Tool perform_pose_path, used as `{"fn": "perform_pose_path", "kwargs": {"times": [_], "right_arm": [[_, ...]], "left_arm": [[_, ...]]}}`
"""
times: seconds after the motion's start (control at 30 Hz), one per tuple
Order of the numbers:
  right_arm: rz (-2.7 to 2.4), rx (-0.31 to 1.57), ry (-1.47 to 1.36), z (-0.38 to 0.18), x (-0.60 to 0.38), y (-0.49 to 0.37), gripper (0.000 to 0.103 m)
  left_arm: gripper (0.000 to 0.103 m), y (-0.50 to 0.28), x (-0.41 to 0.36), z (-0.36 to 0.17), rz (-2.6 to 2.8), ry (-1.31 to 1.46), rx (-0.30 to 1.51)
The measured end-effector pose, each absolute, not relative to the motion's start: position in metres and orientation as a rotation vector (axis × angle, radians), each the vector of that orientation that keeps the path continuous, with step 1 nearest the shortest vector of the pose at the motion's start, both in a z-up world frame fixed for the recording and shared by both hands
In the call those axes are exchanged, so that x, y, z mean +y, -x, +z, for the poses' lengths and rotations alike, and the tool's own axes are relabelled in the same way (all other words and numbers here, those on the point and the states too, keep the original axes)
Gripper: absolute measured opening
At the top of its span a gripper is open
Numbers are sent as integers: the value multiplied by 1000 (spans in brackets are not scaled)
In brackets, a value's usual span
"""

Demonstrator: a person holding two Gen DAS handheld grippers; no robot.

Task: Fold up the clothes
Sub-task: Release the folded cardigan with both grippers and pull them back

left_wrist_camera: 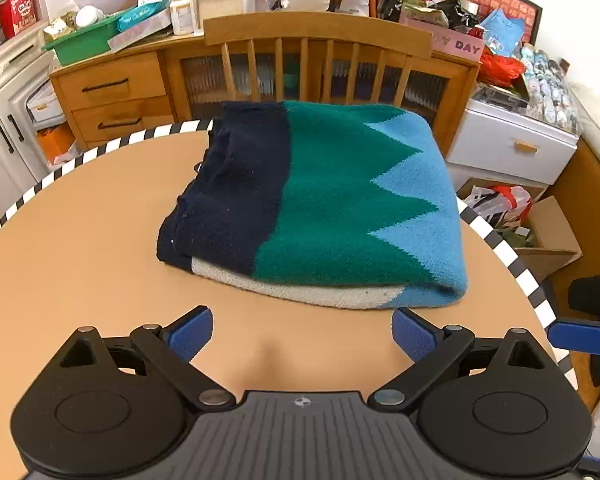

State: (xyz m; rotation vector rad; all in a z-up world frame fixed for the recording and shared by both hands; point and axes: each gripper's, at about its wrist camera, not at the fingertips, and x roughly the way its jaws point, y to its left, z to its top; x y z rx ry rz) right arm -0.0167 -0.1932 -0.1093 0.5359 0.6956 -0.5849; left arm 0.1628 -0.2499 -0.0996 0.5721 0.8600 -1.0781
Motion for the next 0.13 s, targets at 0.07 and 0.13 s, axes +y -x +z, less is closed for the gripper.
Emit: {"fn": "perform_pose_path", "kwargs": {"times": [0.07,0.13], "right_arm": [[-585,700,-532,-108,-192,15,87],[-582,700,-530,-108,-192,14,87]], "left_arm": [[98,-163,-248,-99,-1083,-566,853],[97,-163,-247,-98,-1089,-563,843]]}}
